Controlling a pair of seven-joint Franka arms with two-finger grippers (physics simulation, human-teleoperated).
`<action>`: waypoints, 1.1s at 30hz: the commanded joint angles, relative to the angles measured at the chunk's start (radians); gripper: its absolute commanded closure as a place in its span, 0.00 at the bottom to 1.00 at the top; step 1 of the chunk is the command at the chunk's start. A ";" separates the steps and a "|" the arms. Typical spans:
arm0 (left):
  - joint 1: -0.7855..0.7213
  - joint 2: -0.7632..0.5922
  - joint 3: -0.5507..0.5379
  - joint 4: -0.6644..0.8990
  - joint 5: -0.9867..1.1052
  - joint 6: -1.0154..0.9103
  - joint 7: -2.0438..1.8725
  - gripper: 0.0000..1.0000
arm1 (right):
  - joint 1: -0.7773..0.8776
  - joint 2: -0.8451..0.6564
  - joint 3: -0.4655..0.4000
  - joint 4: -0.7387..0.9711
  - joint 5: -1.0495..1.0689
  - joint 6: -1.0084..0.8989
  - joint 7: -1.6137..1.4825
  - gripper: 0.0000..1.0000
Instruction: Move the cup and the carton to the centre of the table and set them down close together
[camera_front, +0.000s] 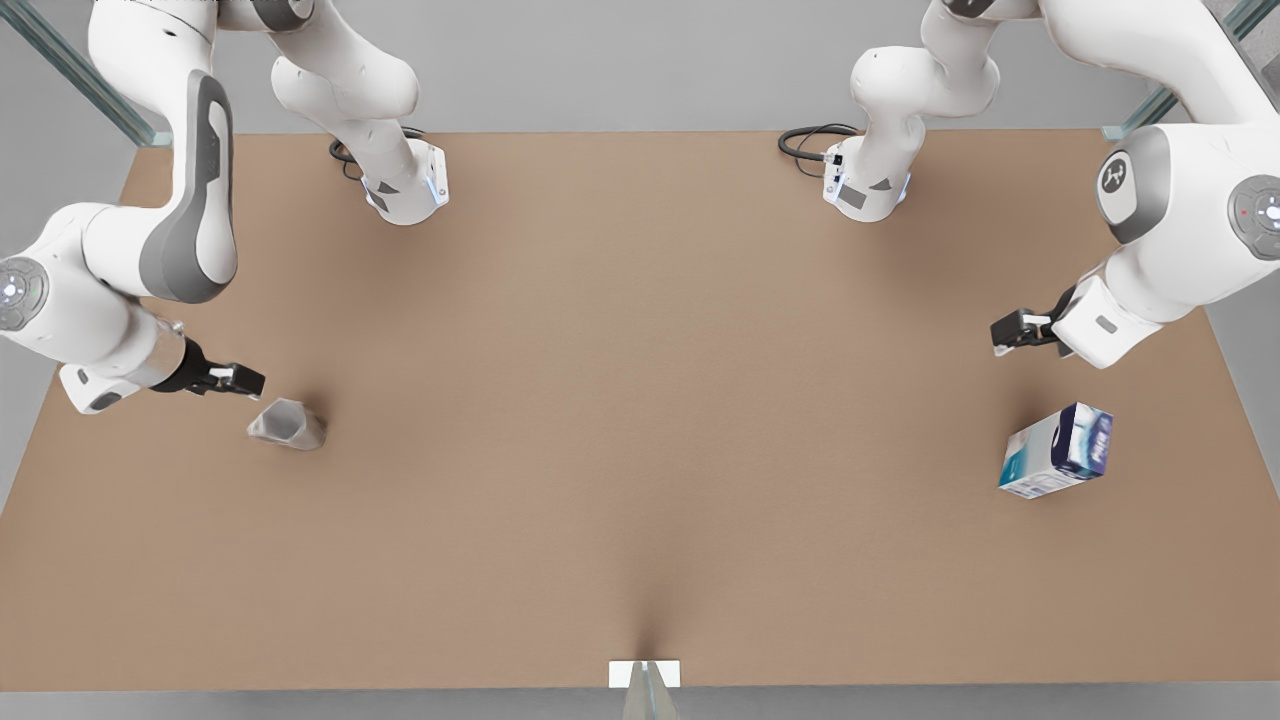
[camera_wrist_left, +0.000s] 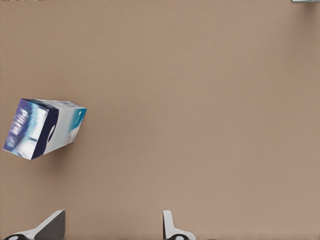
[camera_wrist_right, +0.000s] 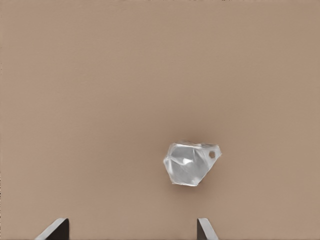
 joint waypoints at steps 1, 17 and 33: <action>0.001 -0.002 0.000 -0.003 -0.001 0.000 0.000 0.00 | -0.004 0.003 0.003 0.002 0.001 0.002 0.002 0.00; 0.001 -0.018 0.028 -0.107 0.000 0.009 0.002 0.00 | -0.003 0.076 0.147 0.008 0.039 0.011 0.005 0.00; 0.001 -0.008 0.028 -0.120 0.002 0.008 0.000 0.00 | -0.004 0.006 0.061 -0.351 0.010 0.427 0.079 0.02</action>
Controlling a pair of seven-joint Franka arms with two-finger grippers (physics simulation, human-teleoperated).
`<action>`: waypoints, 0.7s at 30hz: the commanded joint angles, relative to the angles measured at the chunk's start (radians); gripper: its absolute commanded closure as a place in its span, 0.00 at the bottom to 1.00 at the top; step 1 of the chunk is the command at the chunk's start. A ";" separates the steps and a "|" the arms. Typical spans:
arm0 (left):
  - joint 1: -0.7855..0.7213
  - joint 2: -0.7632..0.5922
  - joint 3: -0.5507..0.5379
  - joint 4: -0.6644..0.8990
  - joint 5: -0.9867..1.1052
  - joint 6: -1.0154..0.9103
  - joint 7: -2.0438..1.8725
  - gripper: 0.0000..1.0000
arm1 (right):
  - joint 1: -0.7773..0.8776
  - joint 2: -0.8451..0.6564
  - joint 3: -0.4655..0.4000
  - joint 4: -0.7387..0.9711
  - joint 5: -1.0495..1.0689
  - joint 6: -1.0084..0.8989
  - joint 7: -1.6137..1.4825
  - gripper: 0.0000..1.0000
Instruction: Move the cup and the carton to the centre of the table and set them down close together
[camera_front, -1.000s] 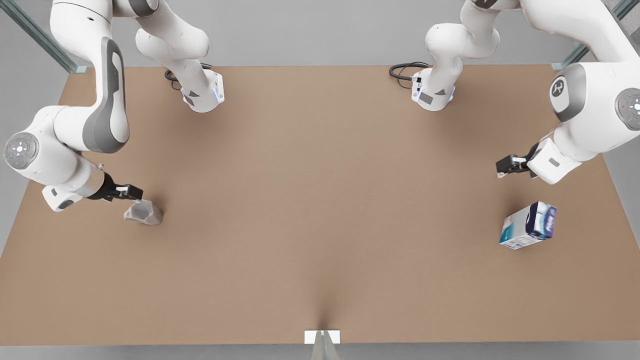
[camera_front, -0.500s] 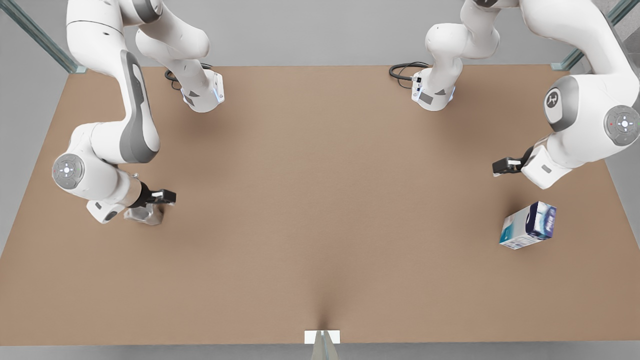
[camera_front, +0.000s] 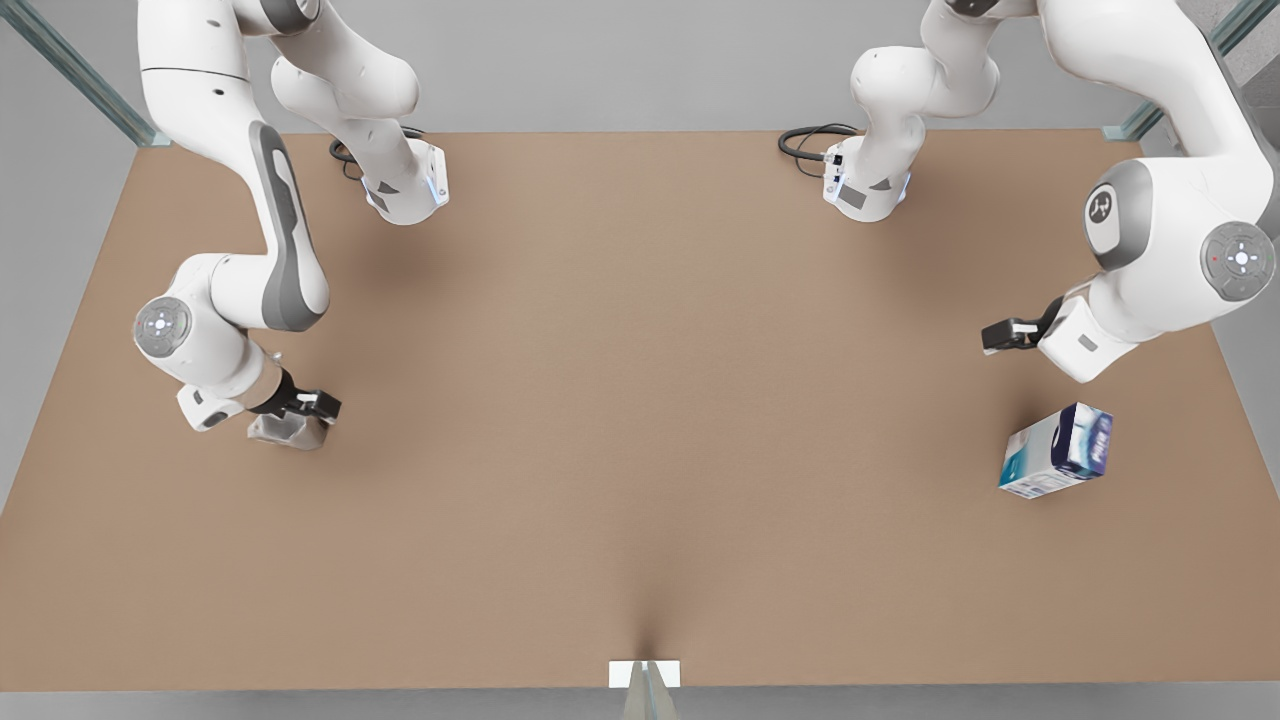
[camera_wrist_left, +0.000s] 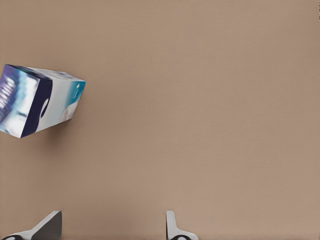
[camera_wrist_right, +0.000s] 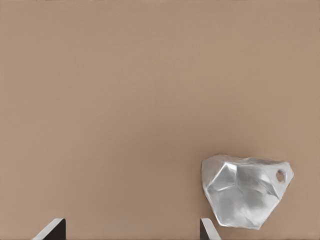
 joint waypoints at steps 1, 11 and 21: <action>0.000 0.000 0.000 -0.001 0.000 0.000 0.000 0.00 | -0.002 -0.001 -0.001 -0.003 0.000 0.001 -0.005 0.02; 0.000 0.000 0.000 -0.009 0.000 -0.001 0.000 0.00 | 0.001 0.002 -0.045 -0.034 0.130 0.026 -0.298 0.01; 0.000 -0.002 0.000 -0.025 0.000 0.005 0.000 0.00 | 0.001 0.014 -0.082 -0.094 0.129 0.141 -0.372 0.01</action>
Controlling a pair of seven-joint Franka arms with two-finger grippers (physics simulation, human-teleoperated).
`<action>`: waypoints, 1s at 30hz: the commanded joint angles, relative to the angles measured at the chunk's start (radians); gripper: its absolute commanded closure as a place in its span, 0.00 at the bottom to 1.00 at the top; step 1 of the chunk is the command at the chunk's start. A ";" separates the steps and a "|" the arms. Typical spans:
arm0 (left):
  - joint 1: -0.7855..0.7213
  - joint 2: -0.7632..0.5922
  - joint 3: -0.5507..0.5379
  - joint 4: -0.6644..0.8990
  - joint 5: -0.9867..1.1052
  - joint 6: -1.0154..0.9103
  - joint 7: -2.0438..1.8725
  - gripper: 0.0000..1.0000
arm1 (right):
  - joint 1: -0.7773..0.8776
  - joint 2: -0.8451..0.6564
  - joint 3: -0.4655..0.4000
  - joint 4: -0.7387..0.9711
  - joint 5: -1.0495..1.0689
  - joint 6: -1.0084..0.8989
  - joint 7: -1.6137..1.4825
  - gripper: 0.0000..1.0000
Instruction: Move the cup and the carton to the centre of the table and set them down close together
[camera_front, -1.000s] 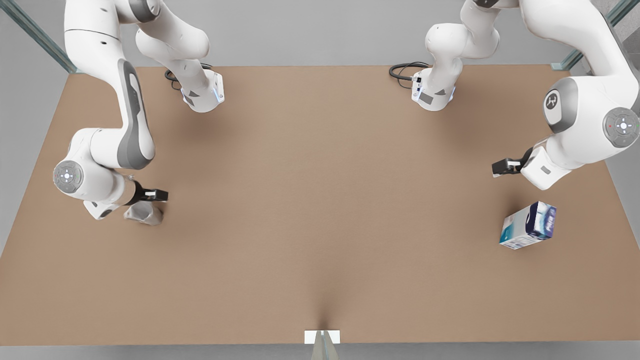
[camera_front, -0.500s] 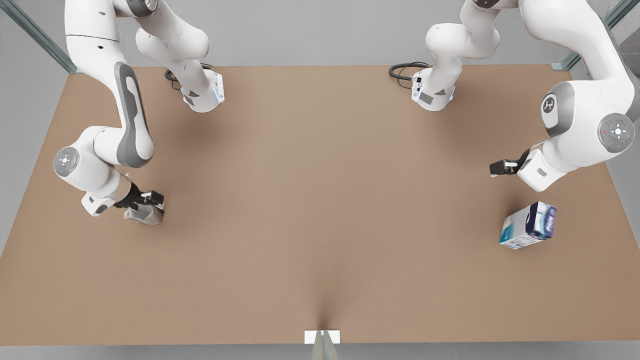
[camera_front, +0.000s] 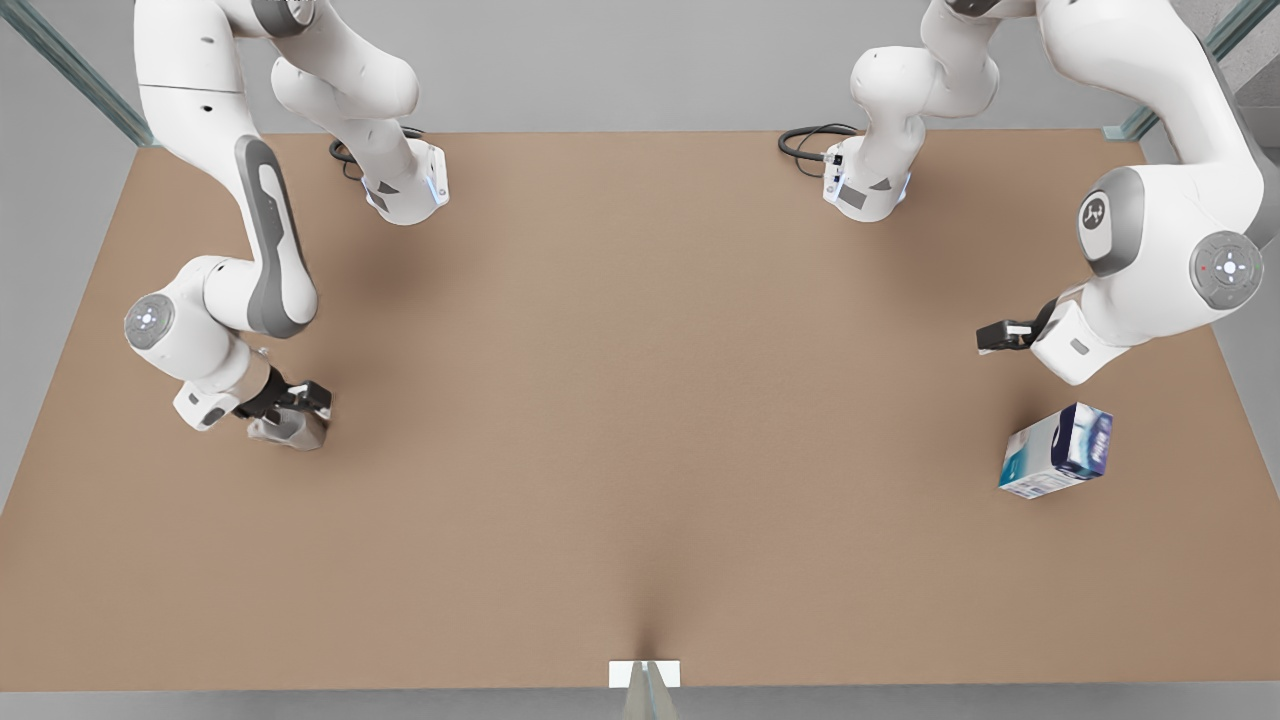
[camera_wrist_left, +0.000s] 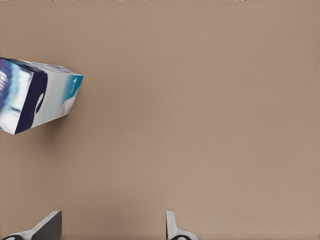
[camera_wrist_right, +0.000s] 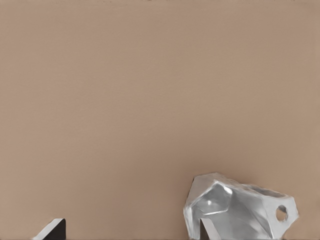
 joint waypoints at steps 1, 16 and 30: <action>0.000 0.000 0.000 -0.001 0.000 0.001 0.000 0.00 | 0.004 0.004 -0.007 0.000 0.002 0.001 -0.003 0.01; 0.001 0.000 0.000 -0.007 0.000 0.001 0.000 0.00 | 0.025 0.059 -0.044 -0.018 0.164 0.032 -0.069 0.02; 0.001 0.003 0.000 -0.009 0.000 0.002 0.002 0.00 | 0.053 0.141 -0.092 0.023 0.183 0.032 -0.090 0.01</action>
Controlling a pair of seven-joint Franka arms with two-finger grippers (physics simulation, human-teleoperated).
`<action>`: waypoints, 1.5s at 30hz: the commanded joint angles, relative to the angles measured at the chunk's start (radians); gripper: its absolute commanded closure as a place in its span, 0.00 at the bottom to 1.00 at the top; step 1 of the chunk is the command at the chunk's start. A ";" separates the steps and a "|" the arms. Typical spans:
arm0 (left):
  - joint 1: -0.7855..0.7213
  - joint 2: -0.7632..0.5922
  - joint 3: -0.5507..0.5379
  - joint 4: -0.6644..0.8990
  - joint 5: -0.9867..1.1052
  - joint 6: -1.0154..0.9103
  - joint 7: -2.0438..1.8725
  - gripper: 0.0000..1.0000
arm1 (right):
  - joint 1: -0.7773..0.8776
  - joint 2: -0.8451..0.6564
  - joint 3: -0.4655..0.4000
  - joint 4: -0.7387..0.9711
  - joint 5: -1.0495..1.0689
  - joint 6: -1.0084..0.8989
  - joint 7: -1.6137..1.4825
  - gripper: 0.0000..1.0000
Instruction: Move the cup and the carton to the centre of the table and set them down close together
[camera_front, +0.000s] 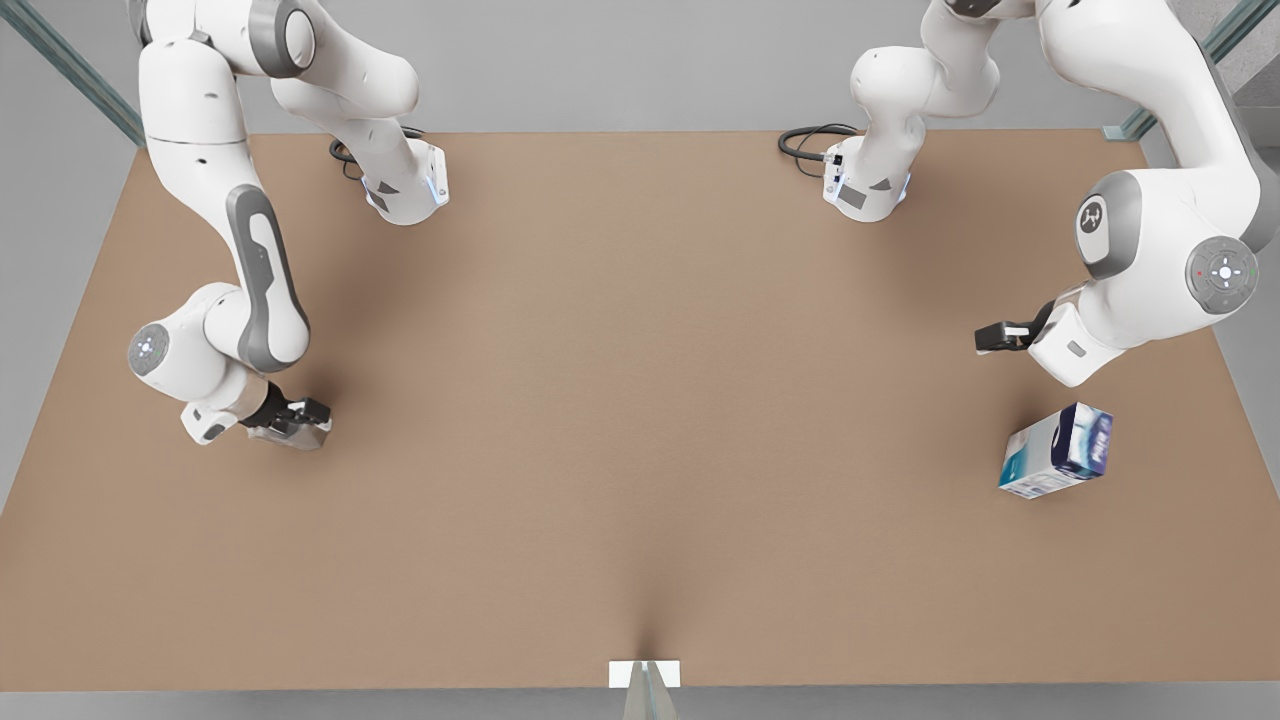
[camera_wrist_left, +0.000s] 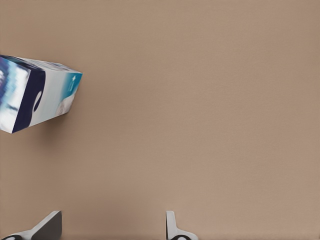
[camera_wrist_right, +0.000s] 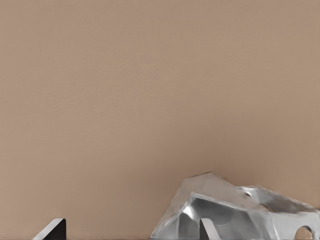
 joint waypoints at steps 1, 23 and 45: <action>-0.001 0.000 0.000 0.000 0.000 0.000 0.000 0.00 | -0.002 0.000 -0.001 -0.001 0.000 0.000 0.000 0.01; 0.000 0.009 0.000 -0.006 0.000 0.002 0.000 0.00 | 0.023 0.043 -0.011 -0.019 -0.229 -0.028 -0.035 0.01; 0.000 0.001 0.000 -0.003 -0.003 0.002 -0.002 0.00 | 0.041 0.063 -0.030 -0.005 -0.229 -0.015 -0.060 0.79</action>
